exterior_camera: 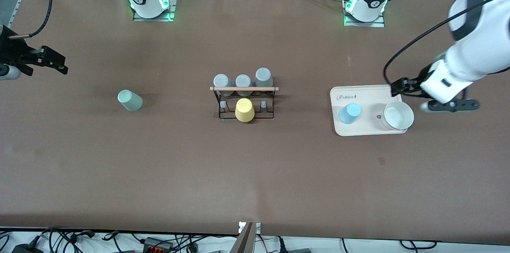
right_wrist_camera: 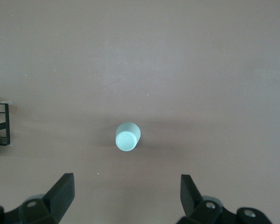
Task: Hang scattered cups on rack with three cups
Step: 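Reach the left gripper down to the light blue cup on the tray, then close the left gripper on the light blue cup and lift it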
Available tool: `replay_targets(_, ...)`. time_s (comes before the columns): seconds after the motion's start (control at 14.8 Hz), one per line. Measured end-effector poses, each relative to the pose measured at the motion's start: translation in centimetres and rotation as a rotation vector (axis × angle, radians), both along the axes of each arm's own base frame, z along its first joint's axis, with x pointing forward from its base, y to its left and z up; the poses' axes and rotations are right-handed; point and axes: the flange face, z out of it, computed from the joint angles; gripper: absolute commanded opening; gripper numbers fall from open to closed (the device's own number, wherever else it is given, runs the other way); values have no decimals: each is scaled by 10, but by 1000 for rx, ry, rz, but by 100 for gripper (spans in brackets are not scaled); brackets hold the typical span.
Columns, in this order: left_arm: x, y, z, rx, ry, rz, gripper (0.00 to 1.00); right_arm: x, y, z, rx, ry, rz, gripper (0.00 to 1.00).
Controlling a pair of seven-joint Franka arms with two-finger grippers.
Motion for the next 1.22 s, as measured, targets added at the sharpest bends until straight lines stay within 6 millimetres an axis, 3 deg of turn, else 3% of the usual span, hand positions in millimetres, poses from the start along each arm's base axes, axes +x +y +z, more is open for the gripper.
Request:
replay_targets(0.34,-3,-43,-95,-25,-8,42,100,1,0,-2,0,4,1,100)
replay_targets(0.61,-16,-45,-155,-33,9,49,100,2,1,-3,0,5,1,100)
replay_targets(0.88,-20,-44,-192,-42,16,65,100,2,1,-4,0,6,1,100)
replay_targets(1.22,-21,-44,-220,-52,24,75,100,2,1,-4,0,6,1,100)
